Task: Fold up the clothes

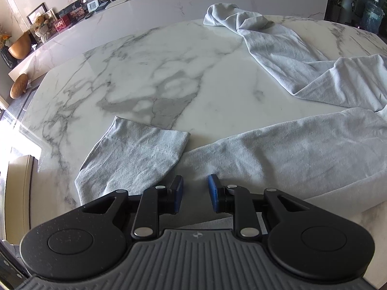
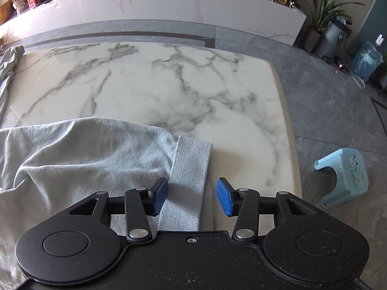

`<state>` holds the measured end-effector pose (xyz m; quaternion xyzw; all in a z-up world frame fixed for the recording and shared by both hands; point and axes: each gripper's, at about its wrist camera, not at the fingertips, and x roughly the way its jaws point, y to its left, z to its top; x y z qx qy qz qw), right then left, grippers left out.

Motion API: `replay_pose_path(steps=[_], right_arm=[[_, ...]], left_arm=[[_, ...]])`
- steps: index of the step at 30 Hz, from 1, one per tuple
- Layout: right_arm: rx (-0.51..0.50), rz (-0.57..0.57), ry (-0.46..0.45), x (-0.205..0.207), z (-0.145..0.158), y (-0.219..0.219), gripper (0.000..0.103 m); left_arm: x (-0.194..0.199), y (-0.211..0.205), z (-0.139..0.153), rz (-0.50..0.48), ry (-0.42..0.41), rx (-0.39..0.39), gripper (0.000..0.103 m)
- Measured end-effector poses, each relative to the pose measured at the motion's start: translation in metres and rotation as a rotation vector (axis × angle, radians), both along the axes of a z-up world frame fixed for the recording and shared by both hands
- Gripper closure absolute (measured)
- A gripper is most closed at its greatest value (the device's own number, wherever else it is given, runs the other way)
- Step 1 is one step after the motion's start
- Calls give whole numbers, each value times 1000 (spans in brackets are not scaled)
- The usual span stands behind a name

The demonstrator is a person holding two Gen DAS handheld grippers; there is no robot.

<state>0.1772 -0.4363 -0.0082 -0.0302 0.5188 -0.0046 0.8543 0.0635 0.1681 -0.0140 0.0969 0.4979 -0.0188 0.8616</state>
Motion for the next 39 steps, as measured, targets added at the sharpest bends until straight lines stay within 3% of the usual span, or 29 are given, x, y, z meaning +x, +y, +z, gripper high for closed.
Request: replay_pose_path(steps=[1,3,5,11,15,19,22,24,27,29,33,39], right_arm=[[11,-5,1,-1,-1,0,60],[23,-5,-1,-2,0,1,87],[9,-8,-4,-2,1,4,95],[-202,-89,-22,4,-1,-5,96],[-264,-152,-24,10,-6,-26,96],[-283,-141,-20,15,-7,-32,96],[-286,-113,-31,13,-3,-29,91],[-306,-109,-68,6,6,-25,79],[-263,-88,-125,-13,22,-14,76],[-214,-67,-137,-24,28,-4,76],[-111,19,-115,-50,31,26,76],[-32,135,-75,-101,22,67,75]], left_arm=[[0,-1,0,1,-2,2,81],[-1,-3,-1,-2,-7,11,82],[-2,-4,-1,-3,-14,18,84],[4,-12,-4,-16,-40,20,85],[20,-17,-5,6,-59,-44,84],[32,-25,-6,15,-70,-45,84],[30,-22,-4,26,-80,-48,82],[25,-18,-1,33,-105,-41,82],[18,-13,5,19,-160,12,82],[20,-10,5,5,-149,34,81],[27,-8,1,11,-129,54,81],[17,-8,10,-3,-188,120,78]])
